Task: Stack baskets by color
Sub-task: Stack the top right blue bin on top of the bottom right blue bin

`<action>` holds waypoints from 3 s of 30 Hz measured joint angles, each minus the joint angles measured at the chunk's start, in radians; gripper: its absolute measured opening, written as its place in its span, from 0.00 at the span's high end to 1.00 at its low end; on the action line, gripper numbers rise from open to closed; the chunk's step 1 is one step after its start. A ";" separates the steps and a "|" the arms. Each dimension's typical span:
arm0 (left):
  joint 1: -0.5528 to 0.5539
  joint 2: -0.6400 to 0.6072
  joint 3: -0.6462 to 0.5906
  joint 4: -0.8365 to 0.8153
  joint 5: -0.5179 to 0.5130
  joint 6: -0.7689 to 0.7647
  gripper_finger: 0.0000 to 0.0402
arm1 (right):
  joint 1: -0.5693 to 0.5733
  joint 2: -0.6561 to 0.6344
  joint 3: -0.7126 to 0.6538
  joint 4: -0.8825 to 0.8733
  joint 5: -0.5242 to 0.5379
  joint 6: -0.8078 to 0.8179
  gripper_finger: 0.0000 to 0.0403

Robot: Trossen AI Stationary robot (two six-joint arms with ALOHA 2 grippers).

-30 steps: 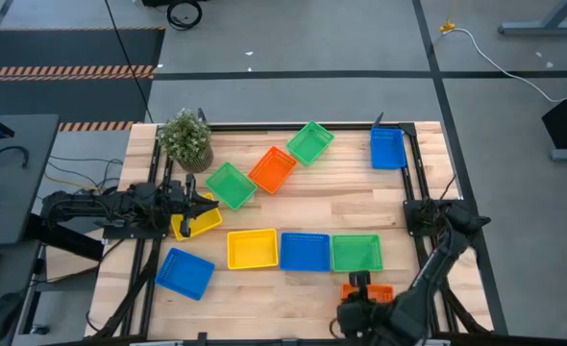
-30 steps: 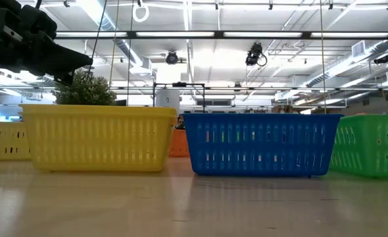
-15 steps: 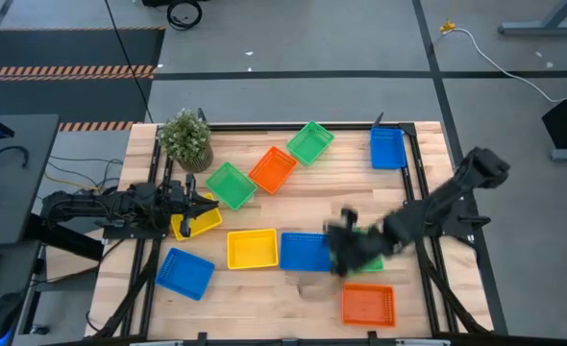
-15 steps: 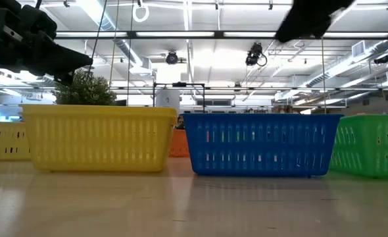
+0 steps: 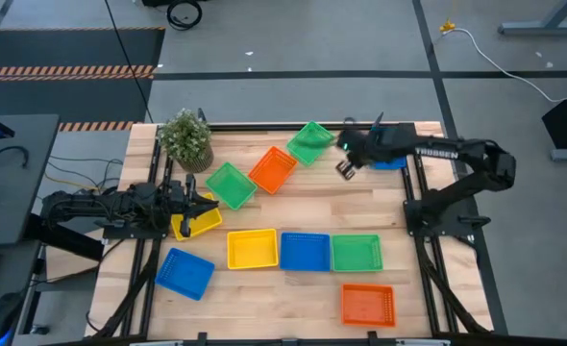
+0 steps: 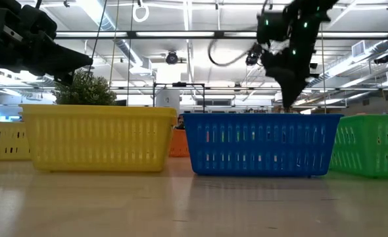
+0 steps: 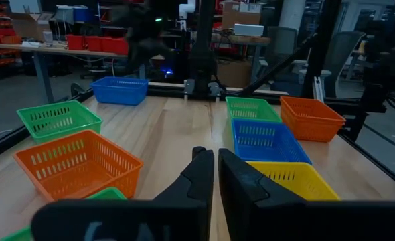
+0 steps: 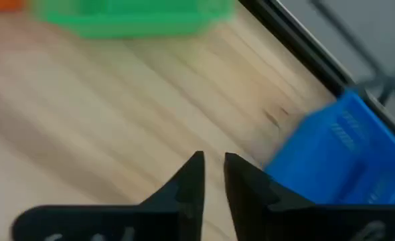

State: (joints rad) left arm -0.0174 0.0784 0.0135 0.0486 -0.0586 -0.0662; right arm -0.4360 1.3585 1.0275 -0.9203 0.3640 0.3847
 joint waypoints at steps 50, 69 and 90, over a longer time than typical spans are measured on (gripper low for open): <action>0.000 0.000 0.000 0.000 0.000 0.000 0.90 | 0.277 -0.157 -0.282 0.085 0.100 0.145 0.98; 0.000 0.000 0.000 0.000 0.000 0.000 0.90 | 1.005 0.343 0.303 0.266 0.086 0.187 0.98; 0.000 0.000 0.000 0.000 0.000 0.000 0.91 | 0.998 0.655 0.587 -0.043 0.055 0.162 0.98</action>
State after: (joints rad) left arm -0.0170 0.0784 0.0135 0.0486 -0.0589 -0.0662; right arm 0.5623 2.0132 1.6150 -0.9630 0.4191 0.5470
